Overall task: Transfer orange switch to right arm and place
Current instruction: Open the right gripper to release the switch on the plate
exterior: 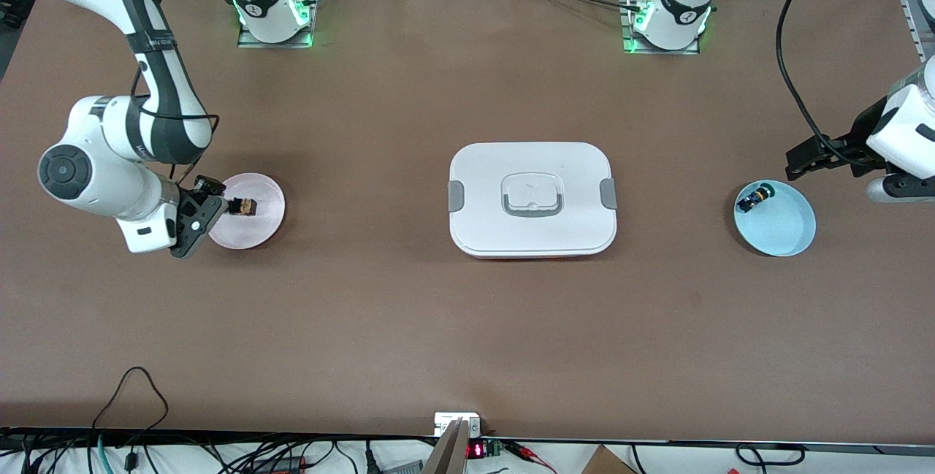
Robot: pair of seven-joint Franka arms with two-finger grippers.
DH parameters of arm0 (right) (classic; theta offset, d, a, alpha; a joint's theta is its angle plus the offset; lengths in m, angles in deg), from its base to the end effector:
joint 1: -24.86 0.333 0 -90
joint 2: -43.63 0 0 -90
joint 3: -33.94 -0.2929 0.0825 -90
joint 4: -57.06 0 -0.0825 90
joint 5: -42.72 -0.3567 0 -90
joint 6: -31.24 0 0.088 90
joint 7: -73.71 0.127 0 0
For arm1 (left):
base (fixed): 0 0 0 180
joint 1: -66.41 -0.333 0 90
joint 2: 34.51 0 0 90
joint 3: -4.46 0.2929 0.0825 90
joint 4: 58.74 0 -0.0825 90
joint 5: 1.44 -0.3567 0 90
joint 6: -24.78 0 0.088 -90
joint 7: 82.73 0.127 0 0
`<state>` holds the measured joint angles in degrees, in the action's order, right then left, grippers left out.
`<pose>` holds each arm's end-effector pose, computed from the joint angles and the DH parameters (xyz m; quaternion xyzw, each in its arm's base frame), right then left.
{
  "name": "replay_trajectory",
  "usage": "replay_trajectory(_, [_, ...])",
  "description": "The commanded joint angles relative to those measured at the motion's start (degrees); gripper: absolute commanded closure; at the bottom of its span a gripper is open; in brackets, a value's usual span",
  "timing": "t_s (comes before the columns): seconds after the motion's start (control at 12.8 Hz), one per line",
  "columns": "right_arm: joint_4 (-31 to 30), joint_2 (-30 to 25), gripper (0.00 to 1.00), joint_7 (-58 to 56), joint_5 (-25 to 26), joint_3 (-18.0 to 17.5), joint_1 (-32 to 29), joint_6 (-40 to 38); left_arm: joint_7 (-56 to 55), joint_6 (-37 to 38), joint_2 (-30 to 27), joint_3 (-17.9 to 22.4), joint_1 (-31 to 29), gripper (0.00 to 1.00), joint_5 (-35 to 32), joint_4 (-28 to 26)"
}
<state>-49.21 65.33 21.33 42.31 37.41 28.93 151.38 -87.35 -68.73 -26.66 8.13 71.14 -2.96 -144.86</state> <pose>0.5868 0.0080 0.2828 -0.8932 -0.4444 0.0647 0.0221 0.5701 -0.0095 0.5420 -0.9994 -0.0299 0.0030 0.0178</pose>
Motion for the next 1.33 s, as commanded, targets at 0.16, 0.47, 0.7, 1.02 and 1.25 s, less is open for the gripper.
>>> replay_trajectory(0.16, [6.5, -0.6, 0.00, 18.6, -3.1, -0.8, -0.4, -15.1, 0.0, 1.2, 1.1, 0.0, 0.3, 0.00, -0.8, 2.3])
replay_trajectory(0.47, [7.7, -2.0, 0.00, 41.6, -6.4, -2.2, -0.4, -25.0, 0.1, 1.2, 1.1, -0.1, 0.4, 0.00, -0.9, 2.3])
replay_trajectory(0.7, [11.7, -2.5, 0.00, 48.3, -2.8, -4.3, -0.3, -29.3, 0.1, 1.2, 1.1, -0.1, 0.4, 0.00, -1.2, 2.2])
replay_trajectory(1.02, [19.0, -3.8, 0.00, 47.7, 3.6, -4.3, 0.6, -30.8, -0.1, 1.1, 1.8, -0.1, 0.4, 0.00, -0.8, 2.2])
replay_trajectory(1.25, [23.5, -4.7, 0.00, 48.4, 6.2, -3.4, -0.1, -29.7, -0.4, 1.1, 1.8, -0.2, 0.5, 0.00, -0.7, 2.3])
